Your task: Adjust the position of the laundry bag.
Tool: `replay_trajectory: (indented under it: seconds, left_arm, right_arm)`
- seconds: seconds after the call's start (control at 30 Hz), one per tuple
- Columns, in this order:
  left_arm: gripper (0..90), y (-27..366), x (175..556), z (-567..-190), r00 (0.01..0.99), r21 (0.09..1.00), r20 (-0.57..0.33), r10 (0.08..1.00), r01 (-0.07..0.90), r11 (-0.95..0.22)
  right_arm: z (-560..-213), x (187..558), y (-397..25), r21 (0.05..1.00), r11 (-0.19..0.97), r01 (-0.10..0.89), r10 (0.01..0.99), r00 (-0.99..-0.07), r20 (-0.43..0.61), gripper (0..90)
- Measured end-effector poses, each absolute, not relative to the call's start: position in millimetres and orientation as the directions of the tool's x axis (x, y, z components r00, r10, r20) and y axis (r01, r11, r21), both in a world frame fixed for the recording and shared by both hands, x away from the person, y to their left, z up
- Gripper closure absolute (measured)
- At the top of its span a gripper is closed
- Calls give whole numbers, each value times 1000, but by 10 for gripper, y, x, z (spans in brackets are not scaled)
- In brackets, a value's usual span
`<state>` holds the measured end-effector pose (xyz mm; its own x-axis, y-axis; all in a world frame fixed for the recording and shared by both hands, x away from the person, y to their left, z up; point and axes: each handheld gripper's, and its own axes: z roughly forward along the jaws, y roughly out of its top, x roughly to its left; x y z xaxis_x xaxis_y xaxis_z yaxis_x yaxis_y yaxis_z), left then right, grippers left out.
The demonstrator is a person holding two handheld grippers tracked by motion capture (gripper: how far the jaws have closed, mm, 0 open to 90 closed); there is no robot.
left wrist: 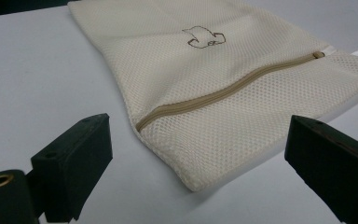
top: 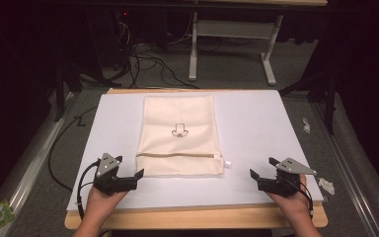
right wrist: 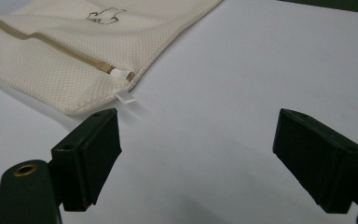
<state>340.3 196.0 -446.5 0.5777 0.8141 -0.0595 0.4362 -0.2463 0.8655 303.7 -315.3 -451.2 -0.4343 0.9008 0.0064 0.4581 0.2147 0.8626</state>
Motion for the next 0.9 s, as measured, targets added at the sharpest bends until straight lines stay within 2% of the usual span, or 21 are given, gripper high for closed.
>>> replay_trajectory:
  seconds: [0.9]
  left_arm:
    - [79,1969,3386,-4444,579,874,-52,813,421,-244]
  right_arm:
    - [-4488,3018,-3111,861,209,463,893,-450,26,171]
